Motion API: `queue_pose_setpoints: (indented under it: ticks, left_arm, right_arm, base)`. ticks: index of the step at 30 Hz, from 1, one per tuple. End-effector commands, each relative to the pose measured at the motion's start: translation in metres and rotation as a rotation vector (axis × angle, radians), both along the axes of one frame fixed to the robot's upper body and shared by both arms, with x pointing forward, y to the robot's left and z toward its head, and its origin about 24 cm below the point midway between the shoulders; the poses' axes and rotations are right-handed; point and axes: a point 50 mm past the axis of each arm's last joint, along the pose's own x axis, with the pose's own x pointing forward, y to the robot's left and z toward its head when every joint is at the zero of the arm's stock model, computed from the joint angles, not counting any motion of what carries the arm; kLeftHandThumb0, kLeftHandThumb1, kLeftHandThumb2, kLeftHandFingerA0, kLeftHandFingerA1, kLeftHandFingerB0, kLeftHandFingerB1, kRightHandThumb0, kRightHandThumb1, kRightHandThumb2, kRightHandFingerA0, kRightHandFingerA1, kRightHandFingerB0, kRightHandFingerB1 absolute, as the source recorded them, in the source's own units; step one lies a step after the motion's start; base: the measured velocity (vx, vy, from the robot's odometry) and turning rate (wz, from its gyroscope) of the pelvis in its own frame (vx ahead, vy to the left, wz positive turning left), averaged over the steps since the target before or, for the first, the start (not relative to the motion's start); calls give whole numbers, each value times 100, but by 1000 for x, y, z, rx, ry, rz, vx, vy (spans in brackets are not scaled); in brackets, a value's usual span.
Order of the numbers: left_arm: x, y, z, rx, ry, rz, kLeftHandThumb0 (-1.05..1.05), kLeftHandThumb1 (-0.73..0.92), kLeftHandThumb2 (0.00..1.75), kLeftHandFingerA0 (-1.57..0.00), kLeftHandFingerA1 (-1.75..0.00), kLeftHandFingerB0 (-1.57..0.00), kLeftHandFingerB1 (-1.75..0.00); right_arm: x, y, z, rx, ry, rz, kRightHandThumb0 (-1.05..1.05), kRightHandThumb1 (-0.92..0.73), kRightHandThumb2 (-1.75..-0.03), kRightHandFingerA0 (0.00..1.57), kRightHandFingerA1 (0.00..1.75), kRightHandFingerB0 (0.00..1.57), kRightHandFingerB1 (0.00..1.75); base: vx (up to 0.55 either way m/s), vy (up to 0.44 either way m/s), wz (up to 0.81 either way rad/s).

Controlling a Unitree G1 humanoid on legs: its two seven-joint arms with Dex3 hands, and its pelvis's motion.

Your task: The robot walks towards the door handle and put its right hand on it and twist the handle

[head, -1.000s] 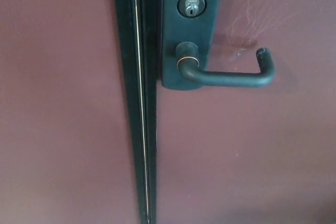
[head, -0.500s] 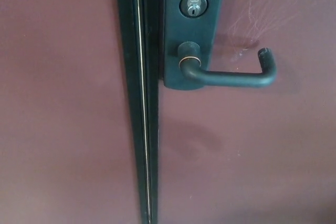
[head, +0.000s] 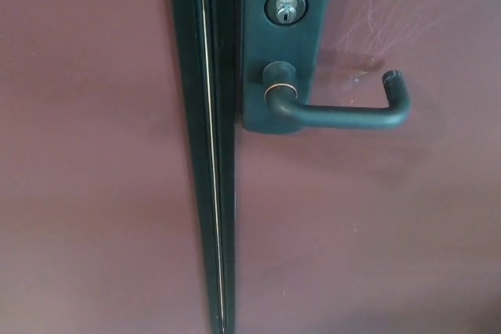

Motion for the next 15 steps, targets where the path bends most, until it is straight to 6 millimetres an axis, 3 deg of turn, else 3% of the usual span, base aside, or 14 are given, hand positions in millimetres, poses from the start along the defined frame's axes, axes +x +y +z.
queue_pose_setpoints:
  ticks: [1,2,3,4,11,12,13,14,15]
  left_arm:
    - [-8,2,-2,14,35,-10,-31,62,59,-76,-56,-63,-68]
    - [-8,2,-2,14,36,-11,-31,62,59,-75,-56,-63,-68]
    - [-8,2,-2,13,36,-10,-32,62,59,-75,-56,-63,-68]
    - [-8,2,-2,12,36,-7,-32,62,59,-75,-56,-63,-68]
    - [-8,3,-1,5,34,-5,-32,62,59,-75,-56,-63,-68]
    - [-8,3,-1,3,32,-5,-32,62,59,-75,-56,-62,-68]
    - [-8,2,-1,0,31,-4,-32,62,59,-75,-56,-62,-68]
    - [-8,1,-2,-3,29,-4,-32,62,59,-75,-56,-62,-68]
    - [-6,0,-2,-5,25,-7,-32,62,59,-75,-56,-62,-68]
  right_arm:
    - [6,20,169,-191,-419,463,-87,-63,-58,14,97,24,83]
    - [11,30,187,-228,-447,536,-91,-59,-60,16,95,27,81]
    - [13,34,194,-242,-455,565,-85,-44,-98,21,78,37,77]
    - [15,38,200,-257,-460,591,-94,-57,-61,20,92,31,79]
    - [43,56,245,-316,-460,837,-95,-56,-58,46,84,41,68]
    - [46,58,250,-318,-449,859,-93,-39,-89,49,81,42,68]
    - [47,59,254,-322,-439,875,-93,-39,-89,49,81,42,68]
    - [49,61,259,-332,-427,891,-94,-54,-58,50,82,44,66]
    - [52,63,266,-349,-408,916,-93,-52,-58,51,81,46,64]
  base:
    - [0,0,0]
    - [0,0,0]
    - [0,0,0]
    - [0,0,0]
    - [0,0,0]
    - [0,0,0]
    - [0,0,0]
    - [0,0,0]
    - [0,0,0]
